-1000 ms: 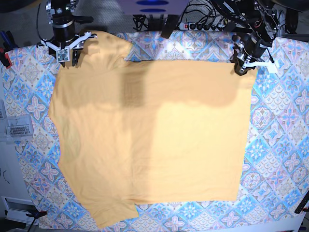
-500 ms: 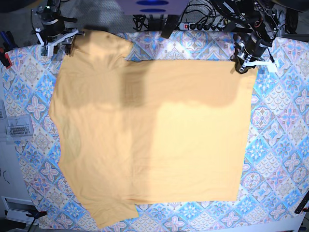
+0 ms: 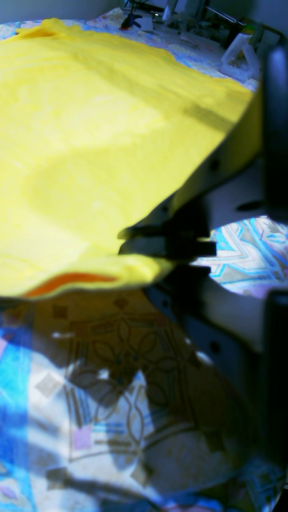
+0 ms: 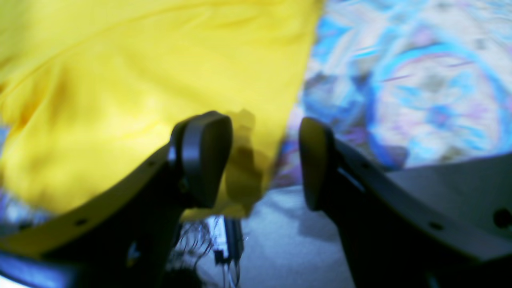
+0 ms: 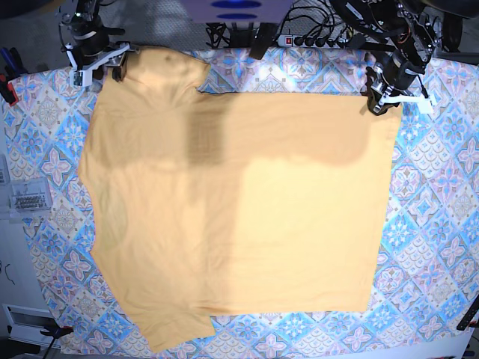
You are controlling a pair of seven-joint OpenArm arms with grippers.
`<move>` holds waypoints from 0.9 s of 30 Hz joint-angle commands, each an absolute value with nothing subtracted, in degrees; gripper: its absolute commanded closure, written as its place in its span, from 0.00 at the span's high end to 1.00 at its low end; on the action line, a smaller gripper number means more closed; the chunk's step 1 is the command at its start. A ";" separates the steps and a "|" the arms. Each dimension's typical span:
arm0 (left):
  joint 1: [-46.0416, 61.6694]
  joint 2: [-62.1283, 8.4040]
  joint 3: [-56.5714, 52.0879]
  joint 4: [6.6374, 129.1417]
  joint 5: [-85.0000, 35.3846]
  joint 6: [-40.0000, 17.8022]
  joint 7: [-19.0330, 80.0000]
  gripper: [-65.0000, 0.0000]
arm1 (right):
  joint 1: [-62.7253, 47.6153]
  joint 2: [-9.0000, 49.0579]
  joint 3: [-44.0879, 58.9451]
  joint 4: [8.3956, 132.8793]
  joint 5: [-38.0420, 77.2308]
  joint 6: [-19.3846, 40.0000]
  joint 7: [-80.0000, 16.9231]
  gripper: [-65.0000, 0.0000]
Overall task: Fold the T-shirt properly
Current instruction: 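Grasp the shirt's other shoulder edge with the right gripper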
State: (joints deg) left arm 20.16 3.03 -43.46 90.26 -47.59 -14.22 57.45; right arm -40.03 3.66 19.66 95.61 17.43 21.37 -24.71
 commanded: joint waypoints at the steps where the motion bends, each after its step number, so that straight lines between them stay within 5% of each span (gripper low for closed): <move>1: 20.26 2.59 -43.65 91.12 -48.57 -14.64 56.92 0.00 | -40.57 4.00 20.00 96.31 17.98 21.67 -23.52 0.47; 27: 20.26 2.59 -43.56 91.12 -48.57 -14.73 56.92 0.00 | -38.81 3.65 18.07 91.21 17.98 25.80 -26.42 0.43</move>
